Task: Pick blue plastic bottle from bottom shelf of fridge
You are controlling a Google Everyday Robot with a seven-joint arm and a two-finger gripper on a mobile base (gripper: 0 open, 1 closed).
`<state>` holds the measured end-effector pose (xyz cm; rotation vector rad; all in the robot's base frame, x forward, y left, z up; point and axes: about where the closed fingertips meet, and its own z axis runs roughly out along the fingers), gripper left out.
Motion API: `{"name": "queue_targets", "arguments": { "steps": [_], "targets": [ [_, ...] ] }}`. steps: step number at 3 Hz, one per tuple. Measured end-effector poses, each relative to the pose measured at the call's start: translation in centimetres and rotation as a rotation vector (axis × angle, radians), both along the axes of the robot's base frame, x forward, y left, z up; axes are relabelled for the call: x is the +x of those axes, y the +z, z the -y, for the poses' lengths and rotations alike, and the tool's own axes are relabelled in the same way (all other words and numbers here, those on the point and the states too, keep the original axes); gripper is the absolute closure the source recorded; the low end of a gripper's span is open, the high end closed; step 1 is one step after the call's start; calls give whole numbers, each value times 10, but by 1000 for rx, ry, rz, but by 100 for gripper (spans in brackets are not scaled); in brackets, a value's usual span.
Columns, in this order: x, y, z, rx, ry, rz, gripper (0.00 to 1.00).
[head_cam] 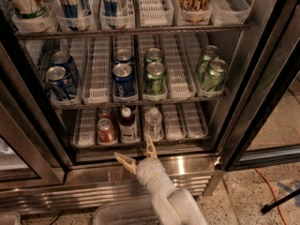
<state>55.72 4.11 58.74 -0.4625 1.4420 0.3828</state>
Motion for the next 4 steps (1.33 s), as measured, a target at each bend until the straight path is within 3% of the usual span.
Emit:
{"name": "queue_targets", "arguments": {
  "steps": [1, 3, 4],
  "targets": [
    [0, 0, 0, 0, 0, 0, 53],
    [0, 0, 0, 0, 0, 0, 32],
    [0, -1, -1, -3, -5, 0, 47]
  ]
}}
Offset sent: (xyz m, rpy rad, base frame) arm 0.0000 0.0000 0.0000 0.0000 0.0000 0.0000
